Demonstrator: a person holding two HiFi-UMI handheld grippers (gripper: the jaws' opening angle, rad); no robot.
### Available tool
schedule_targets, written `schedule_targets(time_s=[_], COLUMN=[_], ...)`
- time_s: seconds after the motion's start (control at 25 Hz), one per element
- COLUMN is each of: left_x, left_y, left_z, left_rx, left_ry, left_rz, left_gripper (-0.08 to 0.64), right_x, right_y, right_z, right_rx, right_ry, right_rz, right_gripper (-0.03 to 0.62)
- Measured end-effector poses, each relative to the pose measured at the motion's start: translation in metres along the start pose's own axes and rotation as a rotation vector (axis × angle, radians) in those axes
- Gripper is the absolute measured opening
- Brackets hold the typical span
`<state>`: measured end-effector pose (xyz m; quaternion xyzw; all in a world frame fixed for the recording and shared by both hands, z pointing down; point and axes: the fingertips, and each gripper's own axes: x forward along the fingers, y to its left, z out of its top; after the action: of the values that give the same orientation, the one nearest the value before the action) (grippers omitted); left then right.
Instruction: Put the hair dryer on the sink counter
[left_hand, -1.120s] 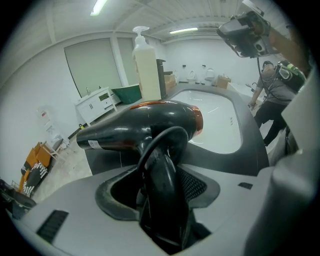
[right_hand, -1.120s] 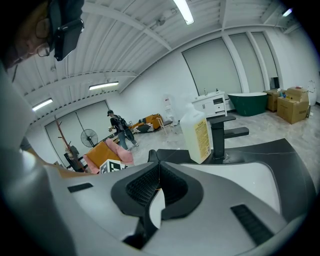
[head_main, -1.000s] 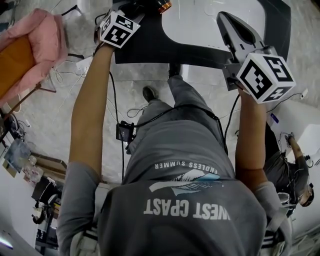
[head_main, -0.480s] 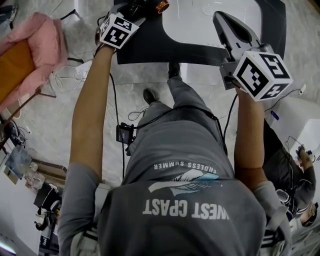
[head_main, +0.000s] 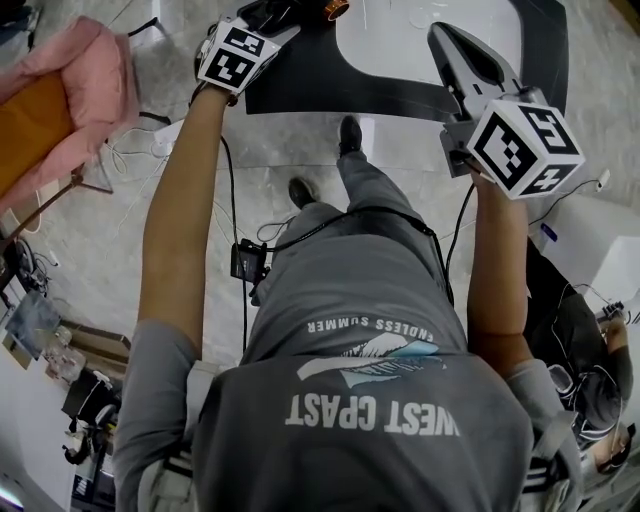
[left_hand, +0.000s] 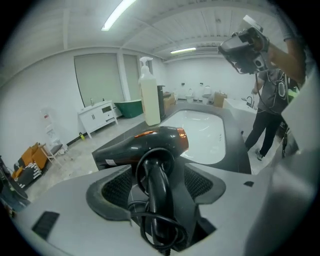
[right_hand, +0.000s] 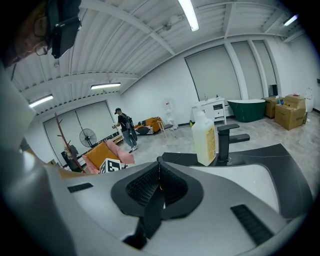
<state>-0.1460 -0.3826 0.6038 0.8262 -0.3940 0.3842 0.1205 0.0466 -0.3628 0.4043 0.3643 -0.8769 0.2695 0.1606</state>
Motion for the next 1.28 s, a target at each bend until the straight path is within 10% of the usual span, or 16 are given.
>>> schedule_targets(time_s=[0.4, 1.28], left_x=[-0.093, -0.45], left_y=[0.025, -0.05], left_z=[0.062, 0.141], left_rx=[0.032, -0.02], left_ry=[-0.2, -0.749], left_rz=[0.153, 0.464], left_gripper=[0.331, 0.023], right_x=[-0.016, -0.135], right_y=[0.031, 0.169], right_z=[0.019, 0.089], right_rx=[-0.054, -0.302], right_ry=[-0.069, -0.347], right_rz=[0.027, 0.161], right_gripper=[0.028, 0.028])
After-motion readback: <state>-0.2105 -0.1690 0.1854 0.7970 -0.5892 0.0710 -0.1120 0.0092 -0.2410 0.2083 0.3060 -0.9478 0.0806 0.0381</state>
